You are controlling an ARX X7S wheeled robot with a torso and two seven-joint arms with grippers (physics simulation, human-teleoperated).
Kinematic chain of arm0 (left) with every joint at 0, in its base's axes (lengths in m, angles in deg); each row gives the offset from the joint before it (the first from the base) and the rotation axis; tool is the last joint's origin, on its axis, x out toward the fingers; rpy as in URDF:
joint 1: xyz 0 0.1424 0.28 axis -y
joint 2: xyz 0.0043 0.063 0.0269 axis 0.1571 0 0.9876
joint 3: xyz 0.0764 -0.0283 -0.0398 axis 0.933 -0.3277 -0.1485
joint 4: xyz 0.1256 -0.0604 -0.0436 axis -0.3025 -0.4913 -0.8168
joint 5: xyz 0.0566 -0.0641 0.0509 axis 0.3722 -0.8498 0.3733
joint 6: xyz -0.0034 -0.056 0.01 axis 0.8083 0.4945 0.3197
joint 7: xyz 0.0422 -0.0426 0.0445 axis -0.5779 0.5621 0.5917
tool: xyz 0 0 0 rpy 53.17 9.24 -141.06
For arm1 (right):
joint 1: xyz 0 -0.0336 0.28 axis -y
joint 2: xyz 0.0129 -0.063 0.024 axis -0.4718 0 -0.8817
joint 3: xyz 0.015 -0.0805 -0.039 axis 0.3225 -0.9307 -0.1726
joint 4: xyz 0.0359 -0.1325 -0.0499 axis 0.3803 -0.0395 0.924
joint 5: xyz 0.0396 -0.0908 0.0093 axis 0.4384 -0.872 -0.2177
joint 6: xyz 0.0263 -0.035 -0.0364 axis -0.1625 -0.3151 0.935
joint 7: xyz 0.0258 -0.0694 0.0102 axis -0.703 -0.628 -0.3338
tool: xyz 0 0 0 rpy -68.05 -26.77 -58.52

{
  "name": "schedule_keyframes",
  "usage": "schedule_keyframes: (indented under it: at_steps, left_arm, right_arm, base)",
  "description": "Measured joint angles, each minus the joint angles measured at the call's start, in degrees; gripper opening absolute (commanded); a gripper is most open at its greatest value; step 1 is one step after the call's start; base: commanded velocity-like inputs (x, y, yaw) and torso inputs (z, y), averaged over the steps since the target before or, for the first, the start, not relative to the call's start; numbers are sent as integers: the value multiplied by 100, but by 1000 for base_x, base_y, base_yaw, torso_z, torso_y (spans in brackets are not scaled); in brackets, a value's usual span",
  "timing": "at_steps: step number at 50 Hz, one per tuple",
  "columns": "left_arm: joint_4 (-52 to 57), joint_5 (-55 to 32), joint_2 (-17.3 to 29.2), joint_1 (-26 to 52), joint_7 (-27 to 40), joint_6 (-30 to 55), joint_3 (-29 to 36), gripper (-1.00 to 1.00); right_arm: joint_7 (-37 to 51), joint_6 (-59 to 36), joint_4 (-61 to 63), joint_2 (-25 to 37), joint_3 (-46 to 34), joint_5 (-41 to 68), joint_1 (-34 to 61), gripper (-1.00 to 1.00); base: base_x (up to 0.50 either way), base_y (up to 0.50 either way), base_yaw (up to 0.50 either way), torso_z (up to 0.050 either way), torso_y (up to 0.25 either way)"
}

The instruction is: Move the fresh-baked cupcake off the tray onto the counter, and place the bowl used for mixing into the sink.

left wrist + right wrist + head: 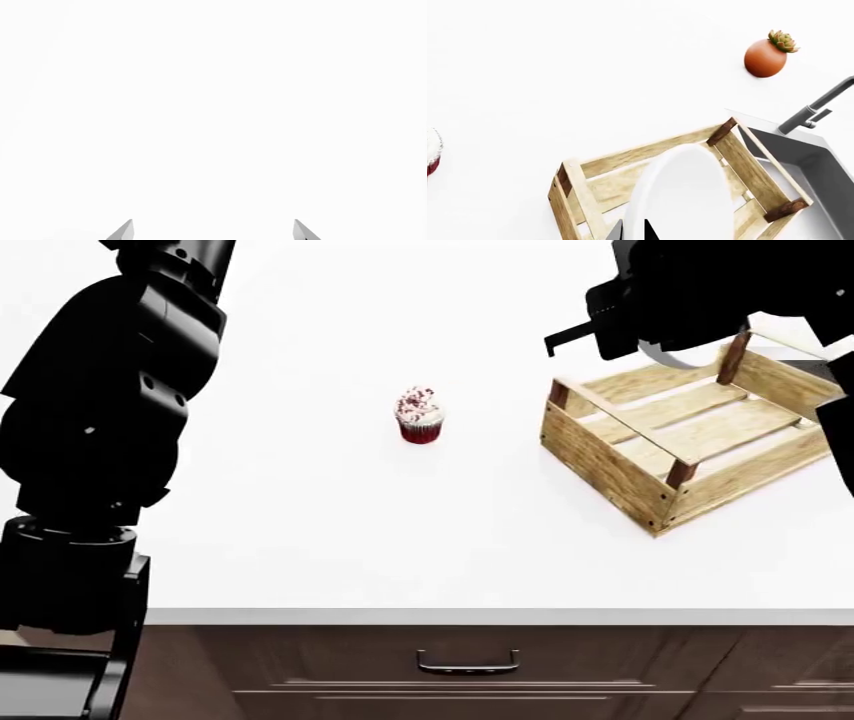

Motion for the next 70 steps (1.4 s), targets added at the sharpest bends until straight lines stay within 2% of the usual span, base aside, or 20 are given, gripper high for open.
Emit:
schedule_keyframes:
  at_steps: [70]
  left_arm:
    - [-28,-33,17,3,45,-21,74,100]
  right_arm:
    - [30,54,41,37,-21,98,-22,-100]
  base:
    - [0,-166,0,0,0]
